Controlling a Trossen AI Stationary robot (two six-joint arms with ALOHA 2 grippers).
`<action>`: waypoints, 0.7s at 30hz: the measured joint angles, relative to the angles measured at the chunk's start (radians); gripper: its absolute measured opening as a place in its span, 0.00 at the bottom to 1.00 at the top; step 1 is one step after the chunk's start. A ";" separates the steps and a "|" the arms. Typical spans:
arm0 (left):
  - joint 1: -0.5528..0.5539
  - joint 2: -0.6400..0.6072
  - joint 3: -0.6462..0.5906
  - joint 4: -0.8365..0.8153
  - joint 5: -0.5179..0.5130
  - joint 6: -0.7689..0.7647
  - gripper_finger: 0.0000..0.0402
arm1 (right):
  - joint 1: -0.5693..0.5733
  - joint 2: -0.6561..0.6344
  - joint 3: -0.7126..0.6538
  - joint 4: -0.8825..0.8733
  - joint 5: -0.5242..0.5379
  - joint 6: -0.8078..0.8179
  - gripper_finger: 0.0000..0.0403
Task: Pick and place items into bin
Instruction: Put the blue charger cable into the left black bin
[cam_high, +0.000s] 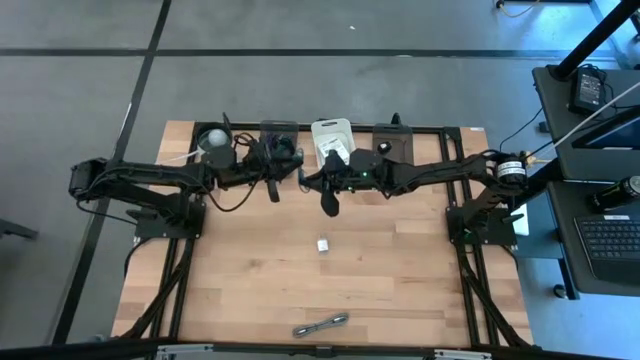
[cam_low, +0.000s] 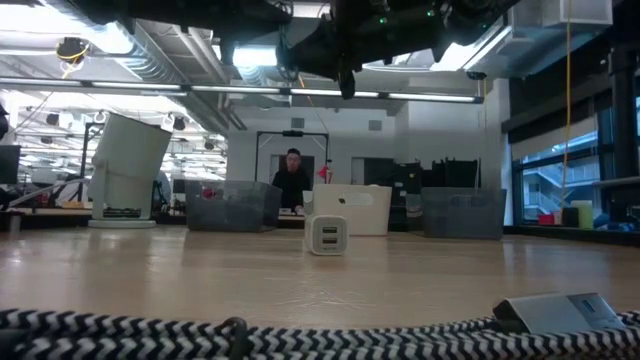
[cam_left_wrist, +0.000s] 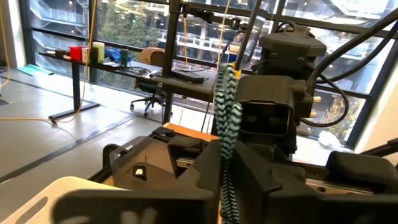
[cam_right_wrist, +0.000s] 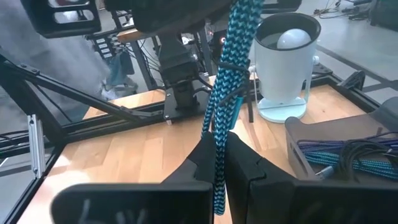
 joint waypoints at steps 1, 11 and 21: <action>0.000 0.000 0.000 0.000 0.000 0.000 0.04 | 0.000 0.000 0.000 -0.001 0.000 0.000 0.03; 0.002 0.000 0.000 -0.007 -0.052 0.000 0.02 | -0.010 -0.001 0.000 -0.020 0.010 0.030 0.07; 0.080 -0.002 0.000 -0.055 -0.064 -0.025 0.01 | -0.060 -0.031 0.000 -0.101 -0.028 0.076 0.37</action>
